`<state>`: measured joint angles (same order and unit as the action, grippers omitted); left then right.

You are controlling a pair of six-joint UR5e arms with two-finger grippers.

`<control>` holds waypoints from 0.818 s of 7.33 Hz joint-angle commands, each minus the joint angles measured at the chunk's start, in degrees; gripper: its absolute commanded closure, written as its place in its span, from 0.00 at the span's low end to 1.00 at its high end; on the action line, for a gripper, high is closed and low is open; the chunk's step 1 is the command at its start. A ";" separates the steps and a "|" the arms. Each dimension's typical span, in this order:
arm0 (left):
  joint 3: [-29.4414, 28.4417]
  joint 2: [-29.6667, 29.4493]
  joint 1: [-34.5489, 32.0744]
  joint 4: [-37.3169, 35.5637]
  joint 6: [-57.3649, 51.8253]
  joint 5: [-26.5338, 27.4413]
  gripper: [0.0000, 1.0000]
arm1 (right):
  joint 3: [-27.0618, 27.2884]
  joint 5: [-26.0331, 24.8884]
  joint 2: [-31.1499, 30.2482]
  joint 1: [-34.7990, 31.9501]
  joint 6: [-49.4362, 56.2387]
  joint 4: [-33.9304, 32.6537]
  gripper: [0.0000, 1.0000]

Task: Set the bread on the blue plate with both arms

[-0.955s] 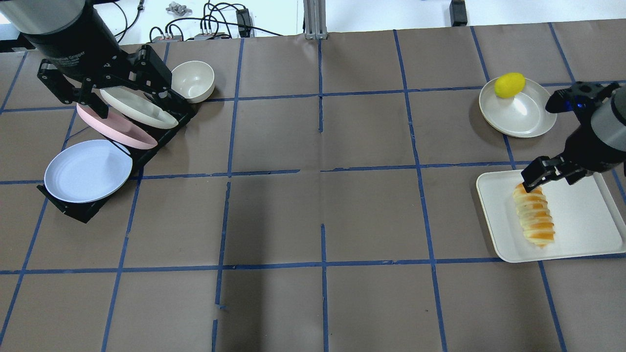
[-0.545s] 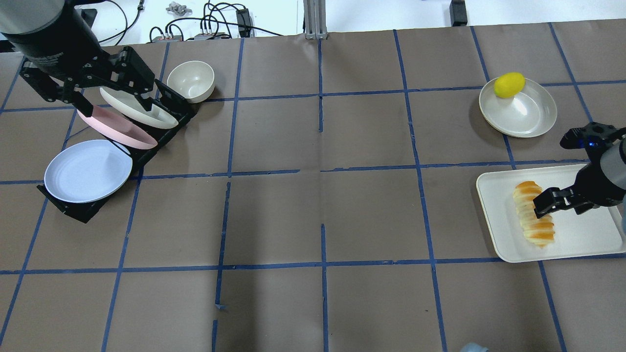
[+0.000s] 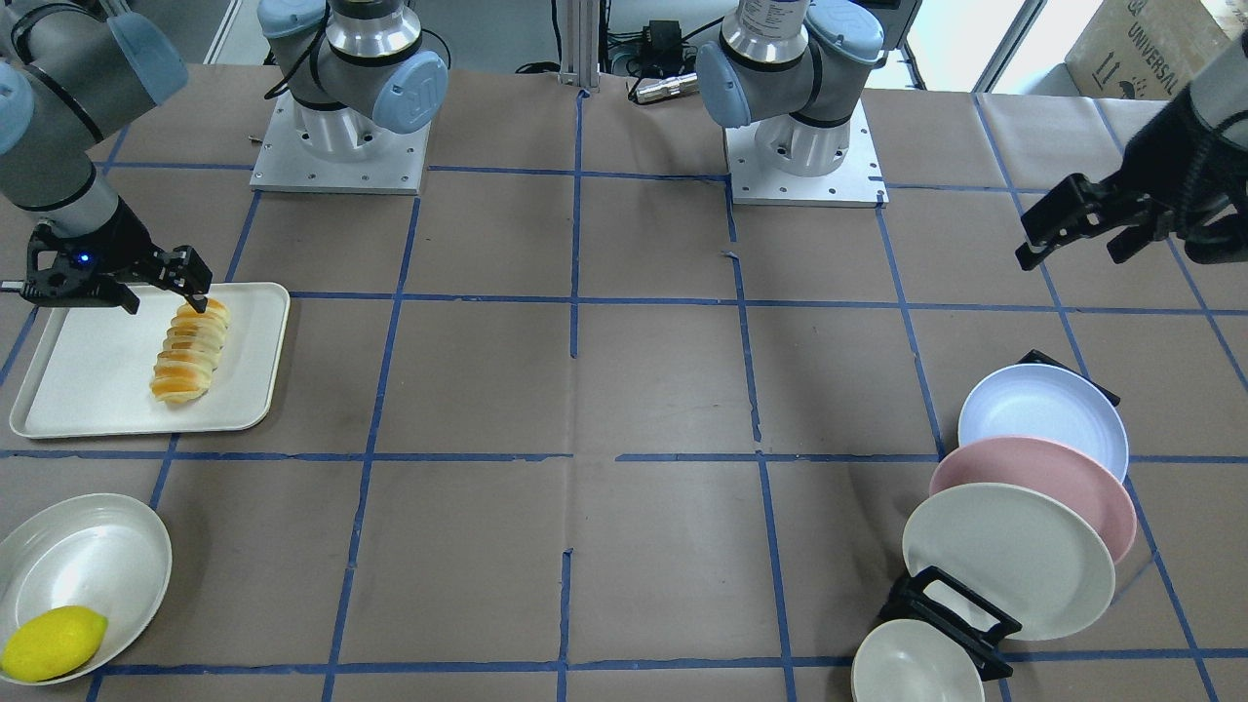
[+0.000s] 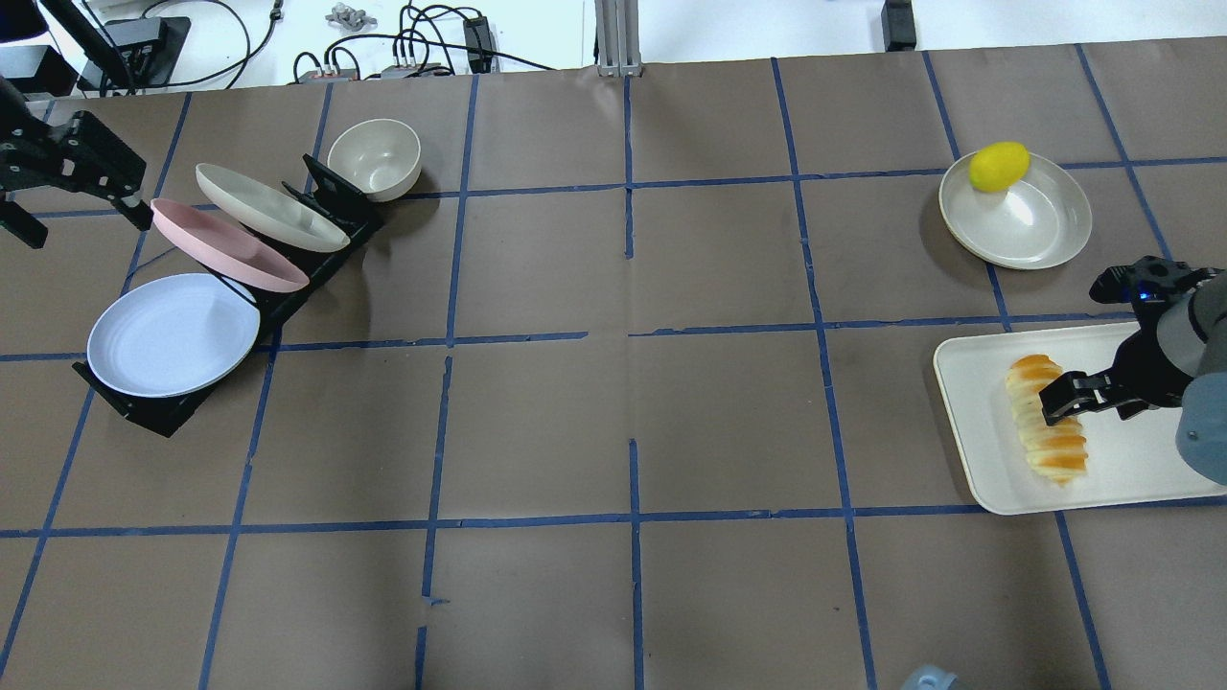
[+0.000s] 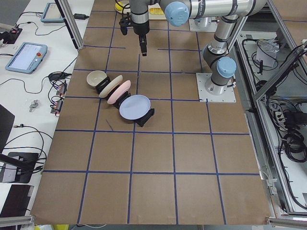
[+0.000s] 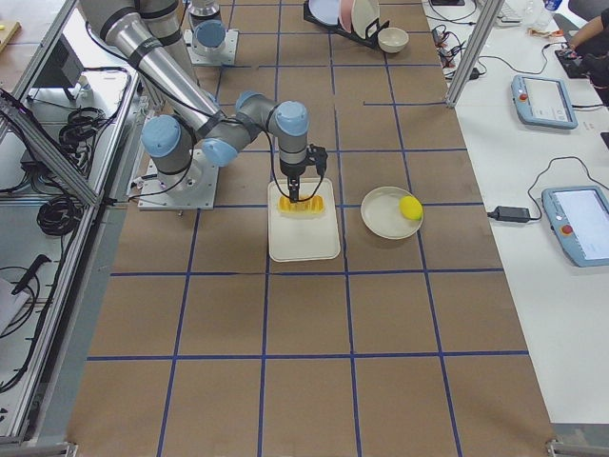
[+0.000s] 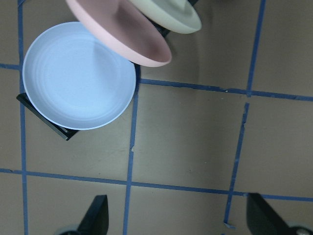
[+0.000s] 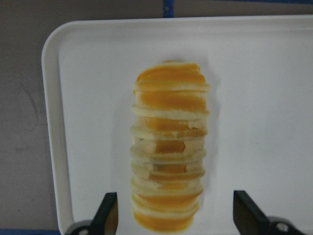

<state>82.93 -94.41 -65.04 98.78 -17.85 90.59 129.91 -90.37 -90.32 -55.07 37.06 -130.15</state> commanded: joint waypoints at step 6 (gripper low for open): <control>-1.46 -21.04 18.98 -14.19 -29.07 -0.94 0.00 | -0.44 2.21 9.38 0.31 0.03 -5.92 0.14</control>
<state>81.82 -111.02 -47.29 88.43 -44.65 89.88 129.95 -88.20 -80.46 -54.79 37.05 -137.89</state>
